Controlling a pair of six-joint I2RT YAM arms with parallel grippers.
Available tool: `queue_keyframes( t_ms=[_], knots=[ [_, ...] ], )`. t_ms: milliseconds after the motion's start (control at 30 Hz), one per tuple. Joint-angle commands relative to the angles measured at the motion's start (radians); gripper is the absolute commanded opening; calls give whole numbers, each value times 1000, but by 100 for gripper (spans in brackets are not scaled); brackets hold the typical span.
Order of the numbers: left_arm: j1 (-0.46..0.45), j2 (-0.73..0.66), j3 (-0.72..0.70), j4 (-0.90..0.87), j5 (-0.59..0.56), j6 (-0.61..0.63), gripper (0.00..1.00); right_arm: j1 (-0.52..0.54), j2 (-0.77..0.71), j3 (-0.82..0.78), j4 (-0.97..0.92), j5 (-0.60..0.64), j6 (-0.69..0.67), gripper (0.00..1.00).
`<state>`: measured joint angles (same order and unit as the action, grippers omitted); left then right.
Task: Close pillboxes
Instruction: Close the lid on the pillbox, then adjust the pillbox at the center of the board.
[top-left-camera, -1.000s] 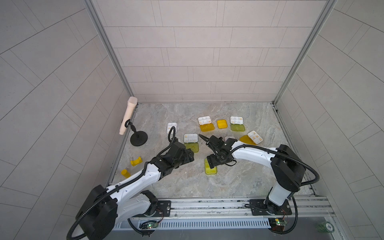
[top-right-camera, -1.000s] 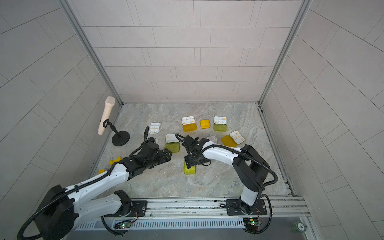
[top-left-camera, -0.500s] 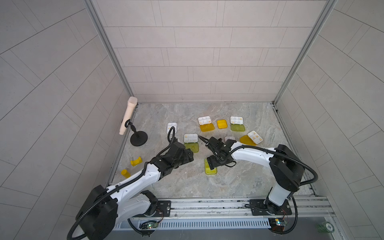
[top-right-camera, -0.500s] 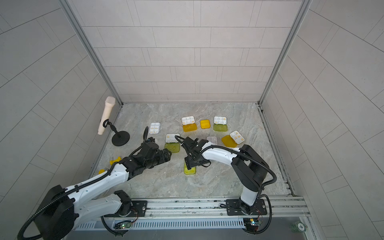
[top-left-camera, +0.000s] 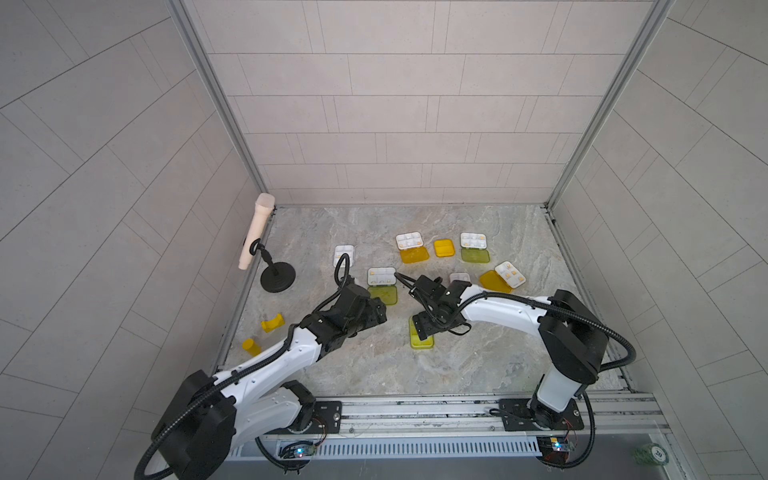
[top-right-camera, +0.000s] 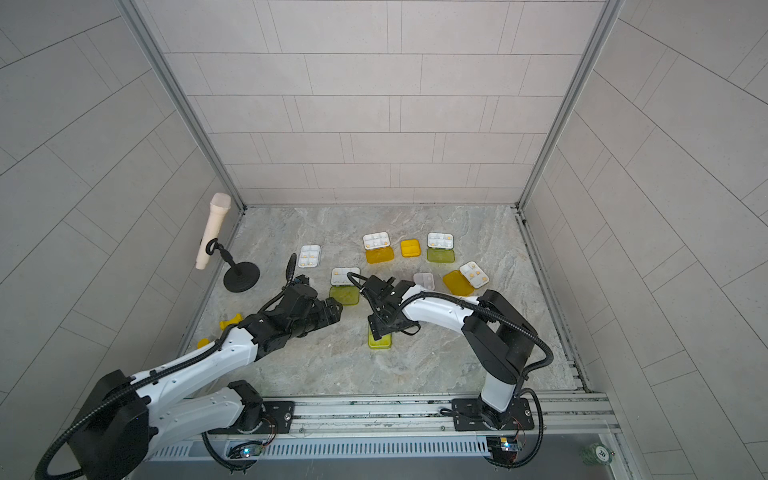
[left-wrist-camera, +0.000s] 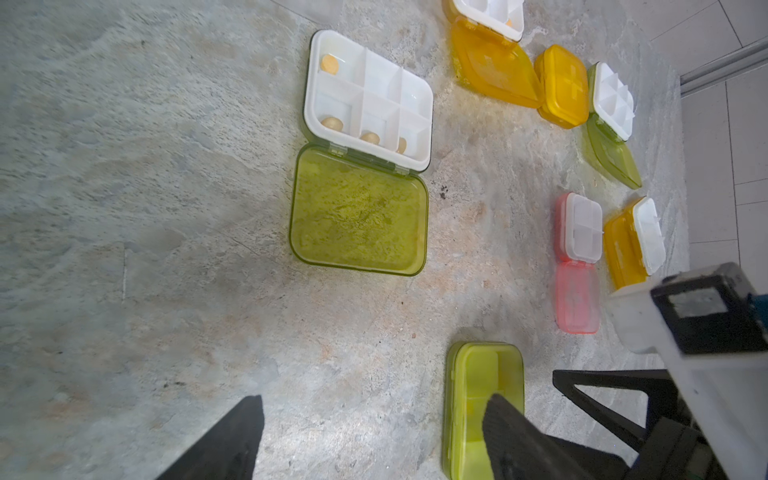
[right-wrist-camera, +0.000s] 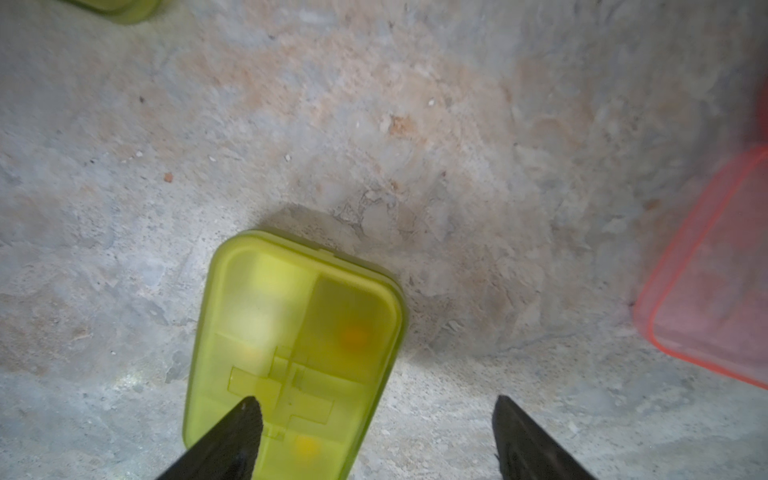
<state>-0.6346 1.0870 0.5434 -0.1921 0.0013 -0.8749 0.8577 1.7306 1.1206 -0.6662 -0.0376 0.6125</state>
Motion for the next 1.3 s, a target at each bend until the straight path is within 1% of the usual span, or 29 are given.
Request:
queue_keyframes(
  t_ms=[0,267,467,567,667,900,1100,1267],
  knots=[
    [12,-27,-10,-21,-33,-9,87,33,29,46,-54,62,19,91],
    [22,-67,-13,-52,-44,-7,87,59,80,103,-34,64,57,95],
    [24,-78,-22,-60,-48,-9,87,63,101,88,-13,58,76,95],
    [28,-79,-22,-59,-49,-9,87,62,105,75,-8,68,79,94],
    [31,-78,-21,-58,-49,-10,87,58,108,60,-3,81,86,91],
    [35,-69,-16,-58,-46,-9,87,20,80,9,27,94,105,86],
    [37,-62,-10,-58,-48,-6,87,-11,62,-19,46,107,137,85],
    [47,-49,1,-58,-40,-6,87,-16,50,-33,60,111,173,86]
  ],
)
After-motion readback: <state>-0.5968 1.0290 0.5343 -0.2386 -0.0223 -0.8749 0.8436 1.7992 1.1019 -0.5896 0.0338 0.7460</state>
